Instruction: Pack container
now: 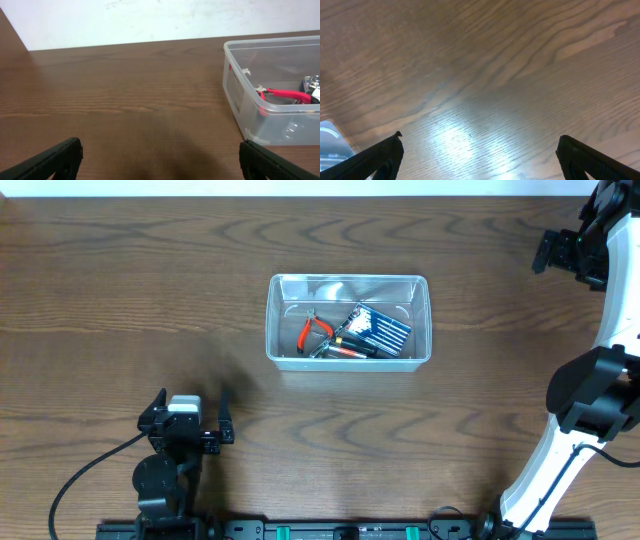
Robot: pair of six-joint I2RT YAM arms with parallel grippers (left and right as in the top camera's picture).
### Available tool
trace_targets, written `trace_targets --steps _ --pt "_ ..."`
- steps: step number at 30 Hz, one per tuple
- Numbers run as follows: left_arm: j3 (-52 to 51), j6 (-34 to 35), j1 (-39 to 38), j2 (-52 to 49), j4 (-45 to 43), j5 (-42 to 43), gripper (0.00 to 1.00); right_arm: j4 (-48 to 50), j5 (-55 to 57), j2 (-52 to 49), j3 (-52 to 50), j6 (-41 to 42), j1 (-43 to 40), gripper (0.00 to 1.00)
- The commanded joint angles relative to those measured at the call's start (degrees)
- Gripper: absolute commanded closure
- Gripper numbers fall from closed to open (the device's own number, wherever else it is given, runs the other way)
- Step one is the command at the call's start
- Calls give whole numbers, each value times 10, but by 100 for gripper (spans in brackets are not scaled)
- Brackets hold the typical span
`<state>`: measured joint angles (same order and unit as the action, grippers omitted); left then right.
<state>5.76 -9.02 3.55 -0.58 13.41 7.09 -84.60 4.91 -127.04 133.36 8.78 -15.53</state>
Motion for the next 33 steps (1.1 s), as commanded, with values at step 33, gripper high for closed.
trace_targets --steps 33 --pt "-15 1 2 3 2 -4 2 488 15 413 -341 6 69 1"
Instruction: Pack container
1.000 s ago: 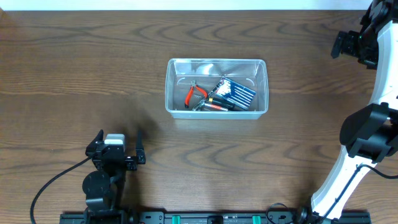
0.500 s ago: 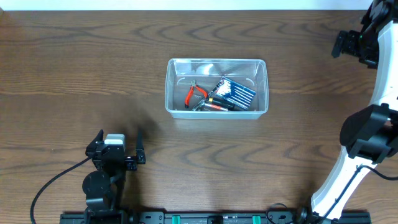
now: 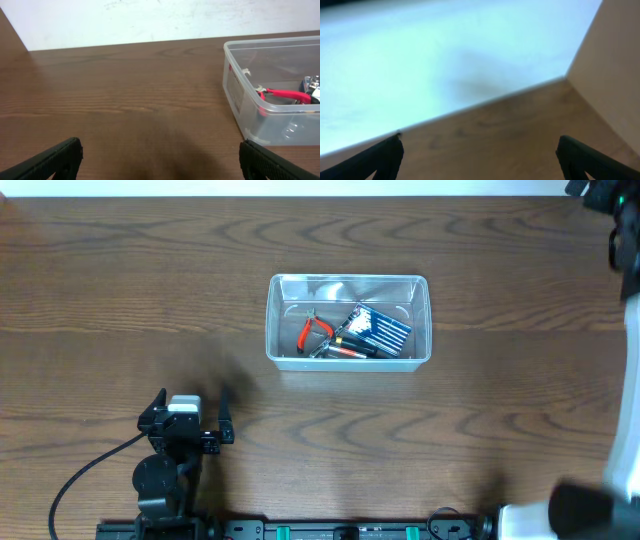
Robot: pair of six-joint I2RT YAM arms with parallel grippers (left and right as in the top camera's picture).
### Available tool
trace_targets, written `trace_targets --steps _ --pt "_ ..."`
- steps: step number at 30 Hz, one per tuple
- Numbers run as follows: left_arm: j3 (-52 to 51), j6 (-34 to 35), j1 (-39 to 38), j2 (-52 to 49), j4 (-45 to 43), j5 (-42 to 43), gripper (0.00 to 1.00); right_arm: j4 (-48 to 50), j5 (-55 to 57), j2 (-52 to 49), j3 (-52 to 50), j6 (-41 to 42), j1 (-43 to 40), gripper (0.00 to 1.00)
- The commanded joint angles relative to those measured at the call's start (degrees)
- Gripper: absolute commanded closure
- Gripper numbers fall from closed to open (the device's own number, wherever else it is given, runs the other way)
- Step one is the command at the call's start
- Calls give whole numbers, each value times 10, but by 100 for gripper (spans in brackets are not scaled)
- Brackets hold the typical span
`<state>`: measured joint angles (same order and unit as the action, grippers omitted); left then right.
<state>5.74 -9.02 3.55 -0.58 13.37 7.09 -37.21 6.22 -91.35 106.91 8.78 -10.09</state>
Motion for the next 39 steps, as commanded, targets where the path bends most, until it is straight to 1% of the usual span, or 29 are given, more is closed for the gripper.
trace_targets --steps 1,6,13,18,23,30,39 --pt "-15 1 2 3 2 -4 2 24 2 84 -110 6 21 1" --pt "-15 1 2 3 2 -4 2 67 2 239 -279 6 58 1" --pt "-15 1 2 3 2 -4 2 189 2 443 -511 6 99 1" --pt "-15 1 2 3 2 -4 2 282 2 575 -664 6 123 1" --pt "-15 1 2 3 2 -4 2 342 -11 682 -796 7 140 1" --pt "-15 1 2 3 2 -4 2 411 -20 764 -904 6 140 1" --pt "-15 1 2 3 2 -4 2 425 -40 818 -984 6 140 1"
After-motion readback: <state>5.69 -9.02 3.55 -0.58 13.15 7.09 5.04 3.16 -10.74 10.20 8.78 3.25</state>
